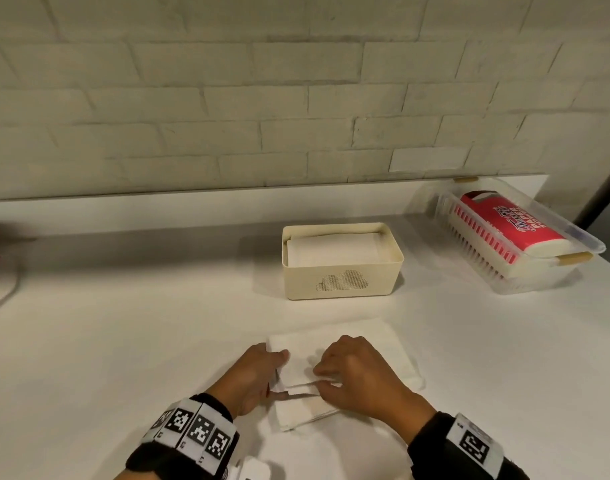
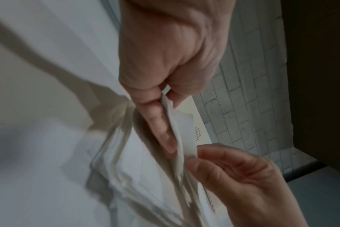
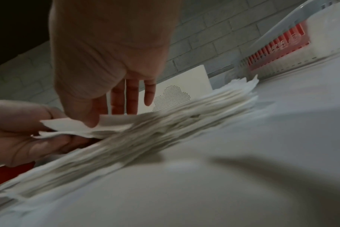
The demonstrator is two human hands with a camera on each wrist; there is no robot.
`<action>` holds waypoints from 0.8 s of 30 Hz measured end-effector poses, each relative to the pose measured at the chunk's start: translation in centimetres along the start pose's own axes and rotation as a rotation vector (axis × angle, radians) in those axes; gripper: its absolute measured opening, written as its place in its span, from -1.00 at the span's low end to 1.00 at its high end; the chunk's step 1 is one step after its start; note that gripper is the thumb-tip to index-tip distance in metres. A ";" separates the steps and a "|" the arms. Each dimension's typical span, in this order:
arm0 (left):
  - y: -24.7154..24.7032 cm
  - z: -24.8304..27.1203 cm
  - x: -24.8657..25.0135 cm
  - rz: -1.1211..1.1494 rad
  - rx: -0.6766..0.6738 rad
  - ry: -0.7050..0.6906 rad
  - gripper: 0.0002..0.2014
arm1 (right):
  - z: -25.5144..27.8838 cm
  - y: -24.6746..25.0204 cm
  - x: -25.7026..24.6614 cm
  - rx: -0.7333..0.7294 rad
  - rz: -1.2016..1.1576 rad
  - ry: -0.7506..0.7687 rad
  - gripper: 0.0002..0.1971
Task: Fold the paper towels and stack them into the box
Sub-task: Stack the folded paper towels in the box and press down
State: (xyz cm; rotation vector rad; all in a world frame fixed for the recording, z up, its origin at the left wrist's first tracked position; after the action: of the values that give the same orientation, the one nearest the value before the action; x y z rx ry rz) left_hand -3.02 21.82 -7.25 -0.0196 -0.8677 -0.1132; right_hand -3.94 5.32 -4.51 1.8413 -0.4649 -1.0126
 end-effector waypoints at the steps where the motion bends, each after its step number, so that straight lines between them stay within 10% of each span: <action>1: 0.1 -0.1 -0.1 -0.006 0.012 -0.001 -0.75 | -0.1 0.0 -0.2 0.014 0.011 0.009 -0.77; 12: 0.2 -0.4 -0.4 -0.140 0.046 -0.064 -0.56 | 0.1 -0.9 -1.8 0.027 0.246 0.006 -0.71; 24: -1.8 5.8 4.6 -0.921 0.148 -0.776 -0.39 | -3.0 6.7 1.6 -0.148 -0.229 -0.365 -0.06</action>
State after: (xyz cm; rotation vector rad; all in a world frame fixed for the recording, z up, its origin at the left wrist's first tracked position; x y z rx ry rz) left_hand -4.66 19.93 -0.01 0.5097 -1.6049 -0.9502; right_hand 0.16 2.70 1.20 1.6055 -0.3856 -1.5113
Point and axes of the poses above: each hand's wrist, its own z-axis away from the middle knuckle, its own y-axis out of the back of the hand, x = y × z, the point moved 3 cm from there along -z, towards the middle knuckle, and after that the axes turned 8 degrees about -z, right-handed, at the moved point
